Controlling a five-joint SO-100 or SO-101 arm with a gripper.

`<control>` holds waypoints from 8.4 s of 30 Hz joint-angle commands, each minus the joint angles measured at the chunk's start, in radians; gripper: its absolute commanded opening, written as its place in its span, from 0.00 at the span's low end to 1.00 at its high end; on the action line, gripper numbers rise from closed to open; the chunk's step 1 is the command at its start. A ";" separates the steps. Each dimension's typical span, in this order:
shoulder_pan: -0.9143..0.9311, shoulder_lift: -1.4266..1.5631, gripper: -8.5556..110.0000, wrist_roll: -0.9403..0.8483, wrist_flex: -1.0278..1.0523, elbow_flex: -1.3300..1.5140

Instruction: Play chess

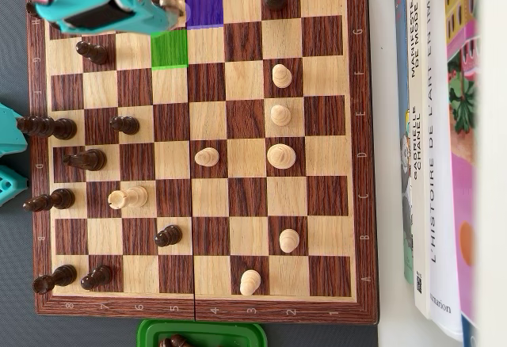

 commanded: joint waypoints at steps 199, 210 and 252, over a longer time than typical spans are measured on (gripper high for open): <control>0.505 1.661 0.21 -0.365 -1.086 1.361; 0.503 1.695 0.21 -0.365 -1.258 1.405; 0.492 1.698 0.21 -0.330 -2.356 1.457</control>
